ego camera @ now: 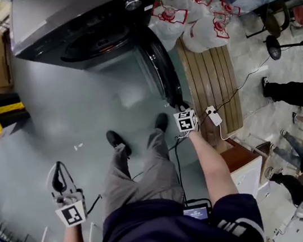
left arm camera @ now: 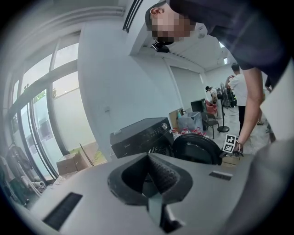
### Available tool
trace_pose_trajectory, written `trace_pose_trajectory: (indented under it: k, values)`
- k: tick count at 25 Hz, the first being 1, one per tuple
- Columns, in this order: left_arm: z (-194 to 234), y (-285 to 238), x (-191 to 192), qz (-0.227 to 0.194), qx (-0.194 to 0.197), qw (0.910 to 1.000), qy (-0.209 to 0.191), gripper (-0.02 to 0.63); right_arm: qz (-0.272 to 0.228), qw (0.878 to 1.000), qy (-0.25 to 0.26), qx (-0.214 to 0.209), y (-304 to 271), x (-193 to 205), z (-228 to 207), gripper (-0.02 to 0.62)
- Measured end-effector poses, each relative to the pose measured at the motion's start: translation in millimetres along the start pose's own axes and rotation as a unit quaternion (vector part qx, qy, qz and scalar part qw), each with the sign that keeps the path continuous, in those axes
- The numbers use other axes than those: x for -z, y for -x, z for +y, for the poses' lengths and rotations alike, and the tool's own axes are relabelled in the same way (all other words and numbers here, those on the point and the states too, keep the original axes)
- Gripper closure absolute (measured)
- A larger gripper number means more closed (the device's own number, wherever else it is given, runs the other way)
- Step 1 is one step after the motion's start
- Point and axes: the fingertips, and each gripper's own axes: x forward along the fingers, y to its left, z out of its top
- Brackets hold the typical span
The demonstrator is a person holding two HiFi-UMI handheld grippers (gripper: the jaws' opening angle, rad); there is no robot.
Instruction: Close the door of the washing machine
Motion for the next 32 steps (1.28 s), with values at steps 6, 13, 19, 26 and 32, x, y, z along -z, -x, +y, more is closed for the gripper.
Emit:
trace_pose_trajectory:
  k: [6,13,19,26,32]
  values:
    - [57,21,36,0.002,0.006,0.9999,0.015,0.583,0.015,0.999,-0.047,0.012,-1,-8,66,0.511]
    - [112,38,70,-0.005,0.014,0.9996,0.024,0.583,0.014,0.994,-0.099,0.034,-7,-22,126,0.511]
    - [143,43,81,-0.023,0.011,0.9993,0.028,0.583,0.021,0.991,-0.128,0.04,-18,-30,167,0.509]
    - [138,30,79,-0.013,0.019,0.9992,0.032,0.583,0.009,0.988,-0.148,0.034,-24,-56,207,0.502]
    - [107,5,66,-0.019,0.047,0.9979,0.039,0.583,0.02,0.987,-0.155,0.022,-32,-68,243,0.492]
